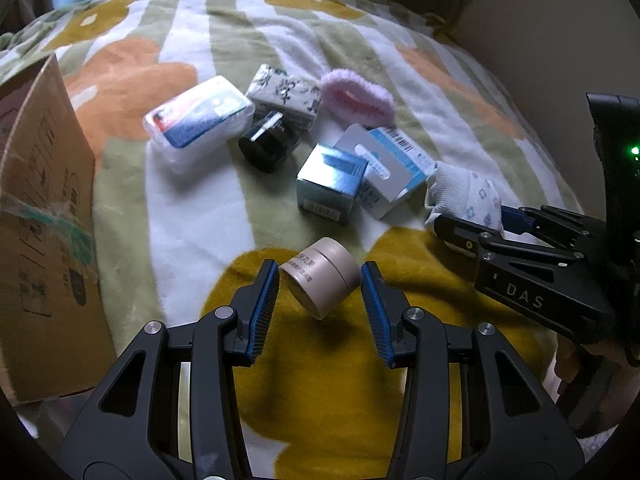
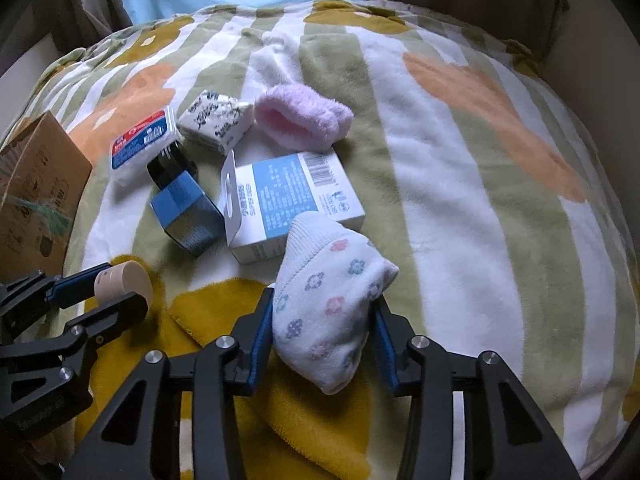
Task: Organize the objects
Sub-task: 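Carry the beige jar and white sock over the cardboard box with both tools, then open both tools to drop the jar and sock into the box, then move both tools back toward the remaining items on the bed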
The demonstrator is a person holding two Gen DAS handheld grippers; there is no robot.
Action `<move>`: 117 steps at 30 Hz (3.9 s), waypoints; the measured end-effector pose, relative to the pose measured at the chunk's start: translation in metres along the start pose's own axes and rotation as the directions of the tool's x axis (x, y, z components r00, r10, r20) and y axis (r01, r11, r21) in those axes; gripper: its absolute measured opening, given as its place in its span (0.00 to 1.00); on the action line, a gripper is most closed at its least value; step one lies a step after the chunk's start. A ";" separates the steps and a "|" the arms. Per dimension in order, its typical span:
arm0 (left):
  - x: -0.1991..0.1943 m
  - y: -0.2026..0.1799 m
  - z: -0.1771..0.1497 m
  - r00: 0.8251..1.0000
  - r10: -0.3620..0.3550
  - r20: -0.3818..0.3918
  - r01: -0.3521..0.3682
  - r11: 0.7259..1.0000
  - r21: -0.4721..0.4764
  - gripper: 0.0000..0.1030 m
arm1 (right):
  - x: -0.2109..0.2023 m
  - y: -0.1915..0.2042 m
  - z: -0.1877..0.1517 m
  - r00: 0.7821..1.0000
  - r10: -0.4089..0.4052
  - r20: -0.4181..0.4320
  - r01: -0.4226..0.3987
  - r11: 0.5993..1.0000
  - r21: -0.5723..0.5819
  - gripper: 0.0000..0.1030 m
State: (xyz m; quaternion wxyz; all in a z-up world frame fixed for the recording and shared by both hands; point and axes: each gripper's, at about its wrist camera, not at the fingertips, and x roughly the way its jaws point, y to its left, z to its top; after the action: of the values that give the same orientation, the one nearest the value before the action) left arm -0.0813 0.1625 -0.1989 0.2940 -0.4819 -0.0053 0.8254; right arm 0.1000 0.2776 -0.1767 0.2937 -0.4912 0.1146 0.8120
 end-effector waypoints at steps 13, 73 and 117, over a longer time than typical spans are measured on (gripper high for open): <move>-0.069 -0.004 0.029 0.993 -0.025 0.117 0.019 0.999 0.048 0.38 | -0.061 0.018 0.026 0.993 -0.010 0.117 0.014 0.999 -0.030 0.40; -0.215 0.308 -0.015 0.944 0.291 0.152 -0.258 0.944 -0.206 0.39 | -0.049 0.341 0.087 0.955 0.296 -0.002 -0.281 0.904 -0.323 0.40; -0.257 0.273 0.003 0.916 0.333 0.222 -0.299 0.938 -0.174 1.00 | -0.078 0.319 0.077 0.944 0.328 0.023 -0.297 0.881 -0.368 0.85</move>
State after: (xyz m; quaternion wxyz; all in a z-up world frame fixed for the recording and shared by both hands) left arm -0.1215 -0.1889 -0.0736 0.1201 -0.3882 -0.0206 0.9135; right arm -0.1168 0.0303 -0.1040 0.0685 -0.4767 0.0291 0.8759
